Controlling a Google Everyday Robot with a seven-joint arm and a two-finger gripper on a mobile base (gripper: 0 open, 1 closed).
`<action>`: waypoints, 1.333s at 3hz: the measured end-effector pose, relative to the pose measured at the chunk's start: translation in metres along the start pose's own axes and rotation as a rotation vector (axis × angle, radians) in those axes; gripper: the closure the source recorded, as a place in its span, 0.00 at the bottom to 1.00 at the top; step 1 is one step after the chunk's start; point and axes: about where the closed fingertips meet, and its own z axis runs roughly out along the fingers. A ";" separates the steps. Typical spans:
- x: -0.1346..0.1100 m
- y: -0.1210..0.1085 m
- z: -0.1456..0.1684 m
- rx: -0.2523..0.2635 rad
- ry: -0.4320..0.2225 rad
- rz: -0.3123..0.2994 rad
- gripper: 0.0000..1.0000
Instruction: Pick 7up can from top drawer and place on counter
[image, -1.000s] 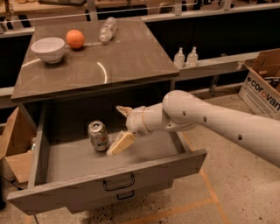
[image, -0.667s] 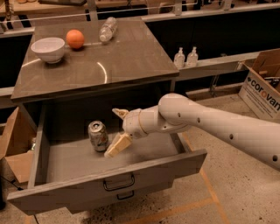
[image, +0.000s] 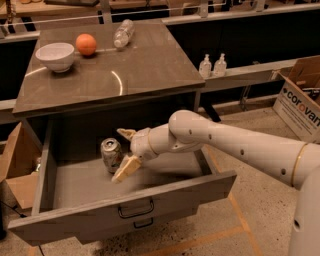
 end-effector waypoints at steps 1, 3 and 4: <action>0.009 -0.003 0.020 -0.036 -0.012 -0.015 0.00; 0.017 -0.007 0.048 -0.082 -0.033 -0.015 0.41; 0.013 -0.007 0.057 -0.102 -0.048 -0.020 0.64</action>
Offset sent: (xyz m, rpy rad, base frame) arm 0.0210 0.0284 -0.0446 0.0184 0.0185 0.0793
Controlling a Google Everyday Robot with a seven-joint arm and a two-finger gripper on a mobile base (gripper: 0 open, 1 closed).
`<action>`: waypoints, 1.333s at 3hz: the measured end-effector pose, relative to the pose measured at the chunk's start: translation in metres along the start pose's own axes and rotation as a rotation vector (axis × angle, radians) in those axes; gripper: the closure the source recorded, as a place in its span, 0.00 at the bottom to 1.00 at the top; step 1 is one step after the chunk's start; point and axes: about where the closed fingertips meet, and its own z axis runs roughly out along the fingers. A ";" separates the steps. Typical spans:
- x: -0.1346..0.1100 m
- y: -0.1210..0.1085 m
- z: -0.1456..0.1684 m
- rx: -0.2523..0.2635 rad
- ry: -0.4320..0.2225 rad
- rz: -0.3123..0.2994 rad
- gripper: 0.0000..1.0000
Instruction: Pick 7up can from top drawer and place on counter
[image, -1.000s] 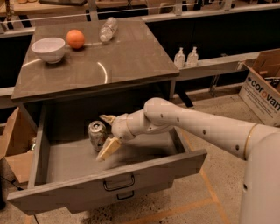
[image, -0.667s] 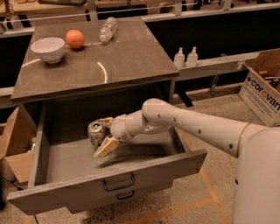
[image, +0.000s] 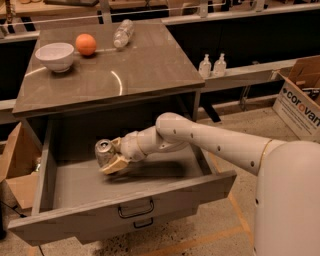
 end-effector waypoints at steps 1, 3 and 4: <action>-0.007 0.000 -0.008 -0.005 -0.044 0.027 0.88; -0.037 -0.004 -0.082 0.100 -0.101 0.074 1.00; -0.057 -0.014 -0.120 0.141 -0.092 0.052 1.00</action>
Offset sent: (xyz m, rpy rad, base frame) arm 0.0023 -0.0714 0.0725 0.1436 0.0679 -0.1519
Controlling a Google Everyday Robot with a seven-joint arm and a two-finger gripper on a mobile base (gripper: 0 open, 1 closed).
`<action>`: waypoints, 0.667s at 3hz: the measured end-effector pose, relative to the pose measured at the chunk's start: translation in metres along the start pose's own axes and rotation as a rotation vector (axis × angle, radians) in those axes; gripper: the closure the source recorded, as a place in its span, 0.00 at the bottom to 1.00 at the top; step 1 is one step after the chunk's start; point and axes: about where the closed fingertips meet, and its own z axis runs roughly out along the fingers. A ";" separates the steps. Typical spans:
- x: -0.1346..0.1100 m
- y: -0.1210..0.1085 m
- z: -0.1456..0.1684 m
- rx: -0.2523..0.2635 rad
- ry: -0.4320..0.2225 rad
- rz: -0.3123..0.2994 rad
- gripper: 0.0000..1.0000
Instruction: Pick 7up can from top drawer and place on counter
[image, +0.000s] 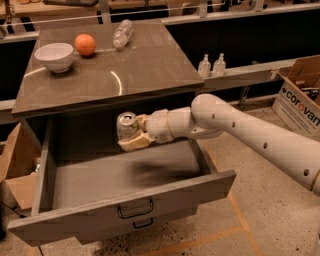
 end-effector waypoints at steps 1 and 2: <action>-0.028 -0.017 -0.027 0.013 -0.012 -0.017 1.00; -0.062 -0.035 -0.054 0.005 -0.032 -0.041 1.00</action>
Offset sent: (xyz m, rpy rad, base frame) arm 0.0448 -0.0561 0.1399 0.0511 -0.0733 0.0268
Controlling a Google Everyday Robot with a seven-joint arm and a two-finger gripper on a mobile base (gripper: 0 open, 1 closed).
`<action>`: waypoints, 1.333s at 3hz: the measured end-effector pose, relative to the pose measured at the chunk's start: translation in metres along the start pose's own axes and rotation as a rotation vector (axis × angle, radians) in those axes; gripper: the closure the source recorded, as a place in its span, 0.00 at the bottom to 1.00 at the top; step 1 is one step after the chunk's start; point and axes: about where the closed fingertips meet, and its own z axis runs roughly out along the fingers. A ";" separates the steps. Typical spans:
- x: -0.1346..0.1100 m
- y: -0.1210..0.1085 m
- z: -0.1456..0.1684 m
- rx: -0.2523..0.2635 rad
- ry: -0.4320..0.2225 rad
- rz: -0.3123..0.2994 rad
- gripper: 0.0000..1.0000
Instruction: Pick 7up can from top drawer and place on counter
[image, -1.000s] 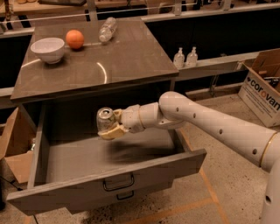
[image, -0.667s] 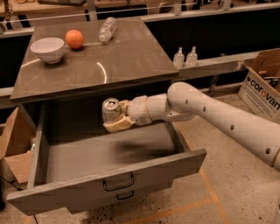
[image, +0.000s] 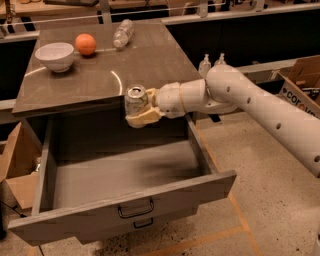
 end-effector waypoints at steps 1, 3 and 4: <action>-0.032 -0.018 -0.026 -0.007 -0.009 -0.020 1.00; -0.072 -0.062 -0.023 -0.068 -0.021 -0.056 1.00; -0.082 -0.088 0.032 -0.116 -0.052 -0.054 1.00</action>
Offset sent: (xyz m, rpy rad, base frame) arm 0.0454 -0.0378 0.1196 -0.0117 -0.0728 0.0515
